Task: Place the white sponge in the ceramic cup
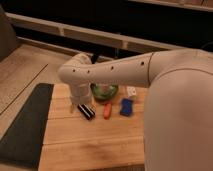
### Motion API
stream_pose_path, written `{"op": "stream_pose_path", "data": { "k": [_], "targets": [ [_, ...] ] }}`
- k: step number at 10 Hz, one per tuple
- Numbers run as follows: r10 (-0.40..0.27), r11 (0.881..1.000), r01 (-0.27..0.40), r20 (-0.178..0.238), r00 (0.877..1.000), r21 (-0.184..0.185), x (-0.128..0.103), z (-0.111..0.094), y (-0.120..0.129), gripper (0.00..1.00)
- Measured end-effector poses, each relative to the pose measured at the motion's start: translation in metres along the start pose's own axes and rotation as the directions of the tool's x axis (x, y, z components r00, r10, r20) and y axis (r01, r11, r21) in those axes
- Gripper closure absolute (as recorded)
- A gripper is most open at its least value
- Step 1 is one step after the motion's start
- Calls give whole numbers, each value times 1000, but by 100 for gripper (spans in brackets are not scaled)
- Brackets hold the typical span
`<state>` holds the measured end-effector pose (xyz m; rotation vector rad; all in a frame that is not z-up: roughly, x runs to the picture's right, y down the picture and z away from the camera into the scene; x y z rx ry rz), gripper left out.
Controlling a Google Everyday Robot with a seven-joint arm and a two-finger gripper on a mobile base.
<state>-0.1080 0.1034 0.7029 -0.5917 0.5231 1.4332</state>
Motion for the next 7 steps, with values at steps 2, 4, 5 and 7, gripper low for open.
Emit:
{"op": "stream_pose_path", "data": {
  "k": [2, 4, 5, 7],
  "targets": [
    [0, 1000, 0, 0, 1000, 0, 0, 0, 0, 35],
    [0, 1000, 0, 0, 1000, 0, 0, 0, 0, 35],
    [-1, 1000, 1, 3, 1000, 1, 0, -1, 0, 35],
    [7, 1000, -8, 23, 1000, 21, -5, -2, -9, 35]
  ]
}}
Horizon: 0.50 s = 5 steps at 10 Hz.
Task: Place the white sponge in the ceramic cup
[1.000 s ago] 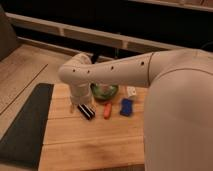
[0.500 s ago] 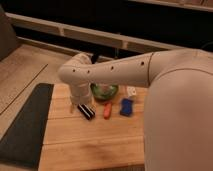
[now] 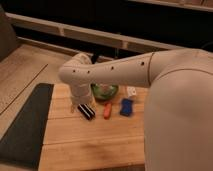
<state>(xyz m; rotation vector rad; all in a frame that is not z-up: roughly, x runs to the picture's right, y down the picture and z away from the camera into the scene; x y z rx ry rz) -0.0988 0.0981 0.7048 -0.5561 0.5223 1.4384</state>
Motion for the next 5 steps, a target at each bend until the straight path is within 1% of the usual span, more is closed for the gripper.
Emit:
{"op": "stream_pose_path", "data": {
  "k": [1, 2, 4, 5],
  "targets": [
    [17, 1000, -17, 16, 1000, 14, -4, 0, -10, 35],
    [56, 998, -57, 34, 998, 23, -8, 0, -29, 35],
    [132, 990, -134, 62, 989, 34, -10, 2, -65, 35],
    [174, 984, -176, 73, 982, 29, -10, 3, -84, 35]
  ]
}}
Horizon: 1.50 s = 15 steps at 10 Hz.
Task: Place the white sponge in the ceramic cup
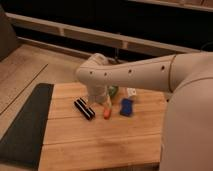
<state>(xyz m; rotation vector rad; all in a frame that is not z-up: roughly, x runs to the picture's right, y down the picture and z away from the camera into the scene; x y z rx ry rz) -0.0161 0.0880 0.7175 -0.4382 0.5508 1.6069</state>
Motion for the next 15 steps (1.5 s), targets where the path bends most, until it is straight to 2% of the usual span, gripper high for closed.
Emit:
{"op": "stream_pose_path", "data": {
  "k": [3, 6, 7, 10, 12, 15],
  "targets": [
    [66, 998, -66, 28, 997, 8, -6, 6, -30, 35],
    [130, 991, -131, 78, 988, 7, -23, 19, -74, 35],
    [138, 990, -138, 116, 984, -13, -35, 26, -95, 35],
    [121, 992, -113, 163, 979, -59, -51, 37, -117, 35],
    [132, 988, -117, 165, 977, -96, -61, 47, -129, 35],
    [161, 982, -143, 150, 975, -124, -82, 56, -141, 35]
  ]
}}
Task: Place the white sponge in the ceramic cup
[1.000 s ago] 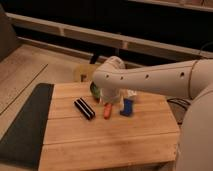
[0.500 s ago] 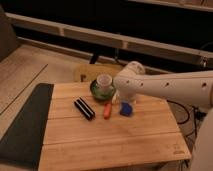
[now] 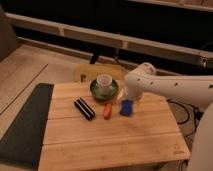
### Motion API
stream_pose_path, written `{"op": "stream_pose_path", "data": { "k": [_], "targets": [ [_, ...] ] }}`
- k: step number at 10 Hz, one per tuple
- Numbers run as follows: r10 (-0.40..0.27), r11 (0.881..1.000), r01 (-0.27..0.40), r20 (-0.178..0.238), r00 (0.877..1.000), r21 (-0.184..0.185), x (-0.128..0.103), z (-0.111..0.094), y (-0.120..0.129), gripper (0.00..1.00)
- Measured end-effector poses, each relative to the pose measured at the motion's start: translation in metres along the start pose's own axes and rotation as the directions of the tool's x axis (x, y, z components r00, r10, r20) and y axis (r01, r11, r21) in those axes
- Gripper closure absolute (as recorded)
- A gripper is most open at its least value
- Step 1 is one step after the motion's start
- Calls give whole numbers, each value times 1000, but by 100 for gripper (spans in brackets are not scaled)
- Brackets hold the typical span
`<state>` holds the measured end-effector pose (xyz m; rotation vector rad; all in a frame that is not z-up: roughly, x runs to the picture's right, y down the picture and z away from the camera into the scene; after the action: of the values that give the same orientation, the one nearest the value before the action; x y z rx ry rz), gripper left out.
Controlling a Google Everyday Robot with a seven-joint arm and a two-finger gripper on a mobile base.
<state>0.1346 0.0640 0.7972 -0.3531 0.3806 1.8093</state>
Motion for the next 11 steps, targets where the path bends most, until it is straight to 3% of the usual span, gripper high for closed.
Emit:
{"op": "stream_pose_path", "data": {
  "k": [6, 11],
  "targets": [
    [22, 999, -21, -47, 999, 25, -20, 29, -12, 35],
    [14, 999, -11, -52, 999, 53, -35, 55, -9, 35]
  ]
}}
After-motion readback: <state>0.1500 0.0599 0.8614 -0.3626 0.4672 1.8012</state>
